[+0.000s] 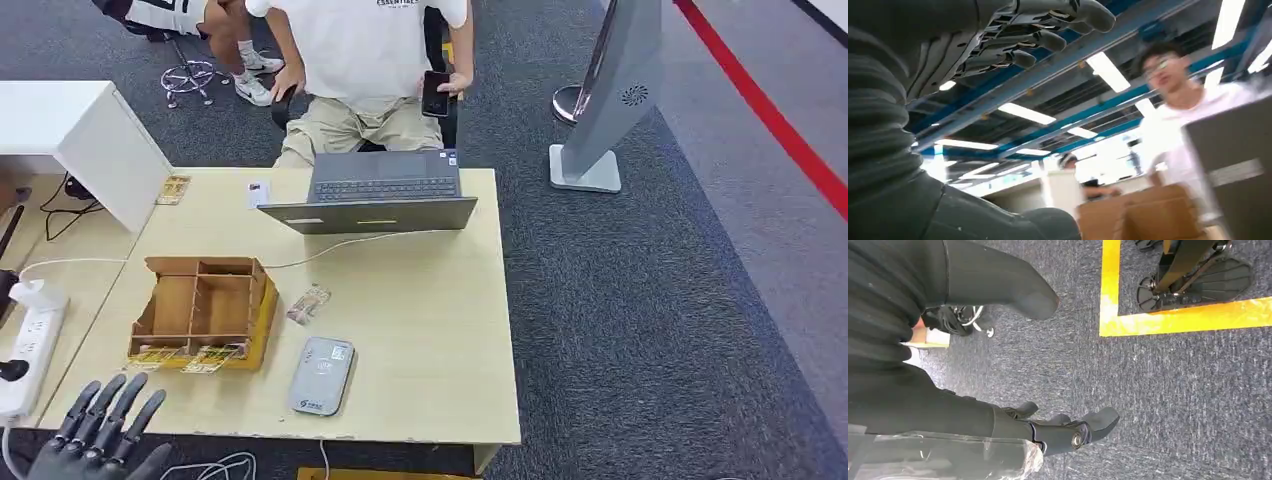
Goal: Pass the card to the sensor for recognition and then transmit it.
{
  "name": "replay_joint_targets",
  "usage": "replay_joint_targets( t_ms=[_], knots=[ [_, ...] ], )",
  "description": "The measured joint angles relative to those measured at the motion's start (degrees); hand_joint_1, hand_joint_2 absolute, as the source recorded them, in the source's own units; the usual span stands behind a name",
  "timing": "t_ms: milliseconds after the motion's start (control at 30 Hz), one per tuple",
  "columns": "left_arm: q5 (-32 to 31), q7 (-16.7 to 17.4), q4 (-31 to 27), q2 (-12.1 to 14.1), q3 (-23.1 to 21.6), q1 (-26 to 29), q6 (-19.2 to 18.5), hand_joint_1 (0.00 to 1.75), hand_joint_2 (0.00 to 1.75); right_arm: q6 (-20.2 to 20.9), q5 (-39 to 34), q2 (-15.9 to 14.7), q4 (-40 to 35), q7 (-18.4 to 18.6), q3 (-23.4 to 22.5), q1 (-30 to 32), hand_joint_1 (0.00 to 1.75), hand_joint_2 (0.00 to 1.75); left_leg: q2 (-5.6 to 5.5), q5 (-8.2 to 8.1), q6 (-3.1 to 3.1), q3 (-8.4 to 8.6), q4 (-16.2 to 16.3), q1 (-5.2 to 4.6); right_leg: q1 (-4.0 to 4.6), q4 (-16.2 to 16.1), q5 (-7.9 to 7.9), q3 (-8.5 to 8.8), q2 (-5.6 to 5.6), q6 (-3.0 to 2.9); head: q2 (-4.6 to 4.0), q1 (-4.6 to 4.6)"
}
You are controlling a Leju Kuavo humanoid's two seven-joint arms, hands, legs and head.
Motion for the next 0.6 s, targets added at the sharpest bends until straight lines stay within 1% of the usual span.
replay_joint_targets(
  t_ms=[100, 267, 433, 600],
  knots=[
    [0.02, -0.17, 3.48, -1.42, 4.25, -1.56, 0.0, 0.0, 1.75, -0.02, 0.04, 0.0, -0.02, 0.0, 0.02, 0.01, 0.0, 1.75, -0.04, 0.0, 0.0, 0.0, 0.0, -0.01, 0.0, 0.0, 0.0, 0.01, -0.03, 0.0, 0.0, 0.02],
    [-1.01, -0.63, 9.46, -2.66, 8.91, -4.14, 0.0, 0.0, 1.75, -0.11, 0.13, 0.0, 0.0, 0.02, 0.04, -0.01, 0.0, 1.75, -0.04, 0.0, 0.0, 0.0, 0.0, -0.01, 0.0, 0.0, 0.0, 0.01, -0.02, 0.0, 0.0, 0.0],
    [-2.27, -0.7, 13.78, -3.69, 11.31, -6.4, 0.02, 0.0, 1.75, -0.17, 0.35, 0.0, 0.0, 0.42, 0.04, -0.1, 0.0, 1.75, -0.06, 0.0, 0.0, 0.0, 0.0, -0.01, 0.0, 0.0, 0.0, 0.01, -0.04, 0.0, 0.0, 0.02],
    [-4.02, -0.74, 16.23, -4.3, 11.53, -9.34, 0.02, 0.0, 1.75, -0.17, 1.13, 0.0, 0.0, 0.42, 0.55, -0.24, 0.0, 1.75, -0.1, 0.03, 0.03, 0.0, 0.01, -0.03, -0.01, 0.0, 0.01, 0.01, -0.07, 0.0, 0.0, -0.02]
  ],
)
